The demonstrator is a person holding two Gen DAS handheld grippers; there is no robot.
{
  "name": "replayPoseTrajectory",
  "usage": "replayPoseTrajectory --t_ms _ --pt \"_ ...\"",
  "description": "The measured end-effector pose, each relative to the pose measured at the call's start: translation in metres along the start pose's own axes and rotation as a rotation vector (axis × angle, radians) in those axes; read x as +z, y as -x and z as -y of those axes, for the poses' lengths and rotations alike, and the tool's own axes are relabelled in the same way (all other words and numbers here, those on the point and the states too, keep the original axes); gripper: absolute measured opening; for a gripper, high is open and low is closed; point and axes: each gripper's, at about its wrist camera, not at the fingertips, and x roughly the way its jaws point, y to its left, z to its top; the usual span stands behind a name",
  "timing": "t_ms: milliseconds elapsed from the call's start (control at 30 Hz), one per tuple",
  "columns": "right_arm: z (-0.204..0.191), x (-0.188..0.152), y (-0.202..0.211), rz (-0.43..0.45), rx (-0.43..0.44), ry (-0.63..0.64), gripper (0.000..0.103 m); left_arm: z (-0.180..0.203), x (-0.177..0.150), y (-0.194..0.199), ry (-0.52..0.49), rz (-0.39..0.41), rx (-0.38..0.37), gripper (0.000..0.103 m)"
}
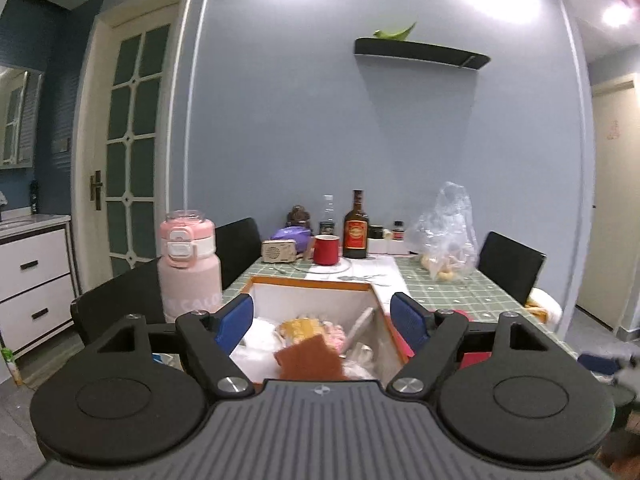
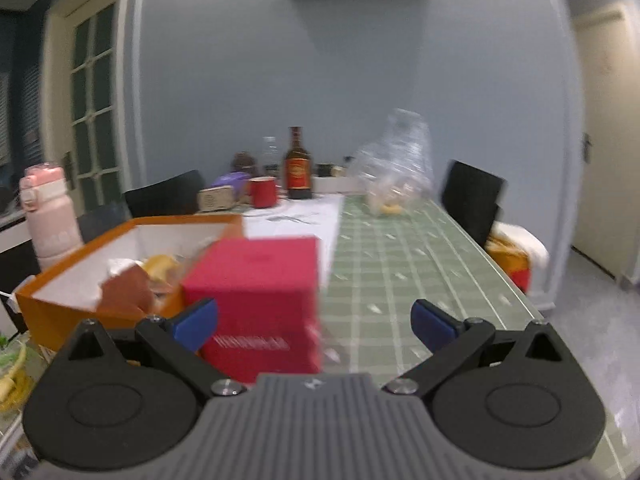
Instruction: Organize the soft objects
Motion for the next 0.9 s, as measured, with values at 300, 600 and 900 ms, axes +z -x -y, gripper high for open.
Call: replayPoseTrajectory --t_ms 300,600,900 --pt "0.050 -0.049 0.019 -0.009 -0.001 -0.152 0.100 0.056 -0.038 0.017 0.004 0.022 -0.101 0.092" --pt "0.056 -0.069 0.020 -0.007 -0.013 -0.117 0.100 0.097 -0.085 -0.010 -0.056 -0.064 -0.093 0.092" --pt "0.054 -0.076 0.013 -0.025 0.024 -0.082 0.100 0.113 -0.112 -0.029 -0.052 -0.137 -0.056 0.092"
